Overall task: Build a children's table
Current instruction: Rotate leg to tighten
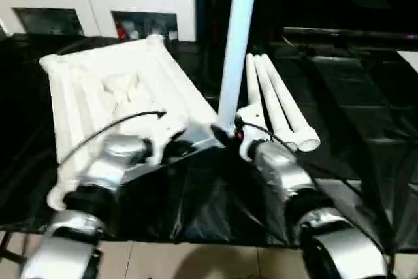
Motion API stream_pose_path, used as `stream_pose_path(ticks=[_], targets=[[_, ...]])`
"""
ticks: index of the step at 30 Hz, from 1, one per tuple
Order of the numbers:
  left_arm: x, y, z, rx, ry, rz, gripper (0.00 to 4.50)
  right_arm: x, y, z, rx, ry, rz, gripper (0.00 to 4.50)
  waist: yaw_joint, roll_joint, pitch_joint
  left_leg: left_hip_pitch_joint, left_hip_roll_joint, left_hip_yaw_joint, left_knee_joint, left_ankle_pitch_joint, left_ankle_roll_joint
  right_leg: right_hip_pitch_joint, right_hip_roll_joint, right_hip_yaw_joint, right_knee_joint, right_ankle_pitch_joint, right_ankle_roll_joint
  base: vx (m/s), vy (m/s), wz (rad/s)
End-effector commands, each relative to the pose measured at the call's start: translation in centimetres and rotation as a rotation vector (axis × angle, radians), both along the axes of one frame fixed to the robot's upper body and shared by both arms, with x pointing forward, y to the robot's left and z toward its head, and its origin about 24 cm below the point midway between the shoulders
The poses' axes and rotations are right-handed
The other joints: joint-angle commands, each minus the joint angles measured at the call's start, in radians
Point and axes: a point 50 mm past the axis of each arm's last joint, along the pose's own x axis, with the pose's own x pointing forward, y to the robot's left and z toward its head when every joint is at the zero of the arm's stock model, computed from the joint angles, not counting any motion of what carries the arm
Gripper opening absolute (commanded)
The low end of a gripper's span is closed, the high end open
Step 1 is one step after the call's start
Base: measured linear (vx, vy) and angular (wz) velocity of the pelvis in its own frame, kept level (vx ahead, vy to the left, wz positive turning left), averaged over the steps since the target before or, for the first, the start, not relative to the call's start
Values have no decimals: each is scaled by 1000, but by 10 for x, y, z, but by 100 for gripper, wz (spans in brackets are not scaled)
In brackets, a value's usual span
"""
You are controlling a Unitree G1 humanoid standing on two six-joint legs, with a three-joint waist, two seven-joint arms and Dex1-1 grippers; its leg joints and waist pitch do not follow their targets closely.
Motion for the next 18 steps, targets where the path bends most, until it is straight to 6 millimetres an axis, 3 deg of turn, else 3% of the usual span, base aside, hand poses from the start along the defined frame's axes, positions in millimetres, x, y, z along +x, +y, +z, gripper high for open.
stream_pose_path(ticks=[1,2,8,12,18], targets=[[-5,-32,4,-65,-45,-89,0,-18,26,-22,-45,92,95,270,0,6,-49,1,24,-18,-69,-331,9,31,-61,48,-97,-375,-170,0,0,0],[-6,-33,3,-63,-44,-104,0,-18,25,-21,-43,84,95,326,-1,5,-49,0,24,-18,-68,-331,10,32,-62,49,-96,-367,-172,0,0,0],[-11,-30,0,-47,-41,-148,0,-12,14,-16,-12,55,95,382,-2,7,-49,-2,24,-17,-69,-328,16,34,-62,50,-96,-361,-173,0,0,0],[-15,-21,-2,-30,-21,-203,0,-12,1,-14,-12,29,153,385,0,7,-53,-2,25,-13,-66,-305,31,37,-61,51,-88,-280,-204,0,0,0],[-20,5,1,-9,24,-327,0,-23,-22,-11,-18,4,466,385,21,9,-57,-10,30,-7,-61,-223,67,49,-57,48,-70,-144,-241,0,0,0]])
